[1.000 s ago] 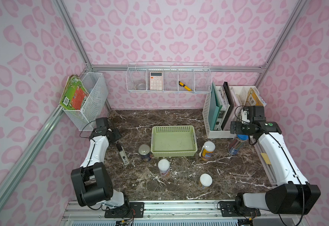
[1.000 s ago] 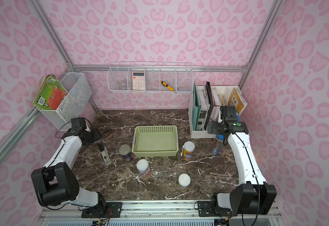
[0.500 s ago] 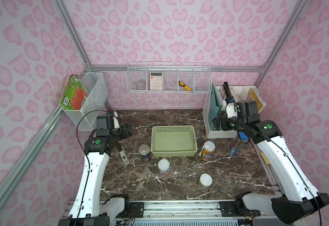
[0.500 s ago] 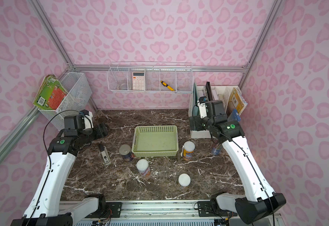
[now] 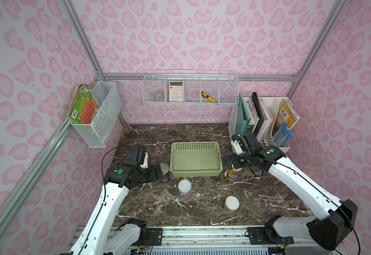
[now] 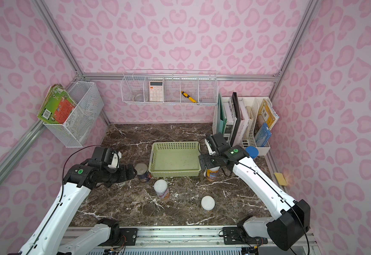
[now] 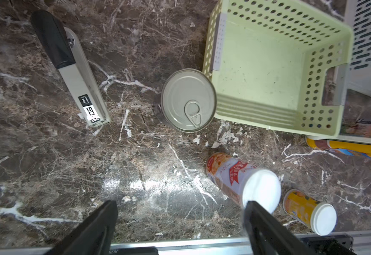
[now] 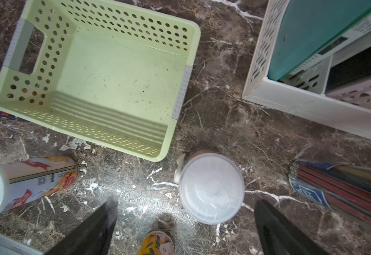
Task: Put the canned food in the basket
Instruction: Pick up the canned food from the center of the board.
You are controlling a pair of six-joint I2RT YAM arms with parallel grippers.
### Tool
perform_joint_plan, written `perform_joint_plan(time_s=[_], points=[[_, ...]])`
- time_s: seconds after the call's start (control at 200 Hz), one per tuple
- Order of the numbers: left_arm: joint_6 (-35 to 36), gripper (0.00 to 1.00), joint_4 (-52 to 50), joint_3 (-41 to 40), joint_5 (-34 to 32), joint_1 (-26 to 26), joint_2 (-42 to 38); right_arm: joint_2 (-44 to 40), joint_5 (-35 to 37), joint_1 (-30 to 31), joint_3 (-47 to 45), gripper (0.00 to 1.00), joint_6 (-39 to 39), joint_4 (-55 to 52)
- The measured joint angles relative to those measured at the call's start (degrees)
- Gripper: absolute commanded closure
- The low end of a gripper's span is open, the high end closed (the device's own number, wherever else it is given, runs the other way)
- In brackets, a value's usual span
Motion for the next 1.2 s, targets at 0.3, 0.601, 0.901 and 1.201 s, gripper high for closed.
perform_joint_plan(time_s=[0.3,0.601,0.901,1.201], points=[[-4.8,0.04,3.6,-5.9,0.1,-0.1,2.1,0.1,-0.4,-1.9,-6.1,0.00,0.8,1.5],[-7.5,0.05,9.6,-9.9,-0.3,-0.1,4.2,1.1,-2.0,-3.6,-10.3,0.00,1.5,6.1],[-7.5,0.06,13.7,-9.6,-1.3,-0.1,11.7,3.5,-3.2,-4.3,-10.7,0.00,1.4,8.6],[-5.6,0.04,18.0,-6.6,1.5,-0.1,16.2,4.2,-3.4,-4.3,-10.6,0.00,1.2,9.7]])
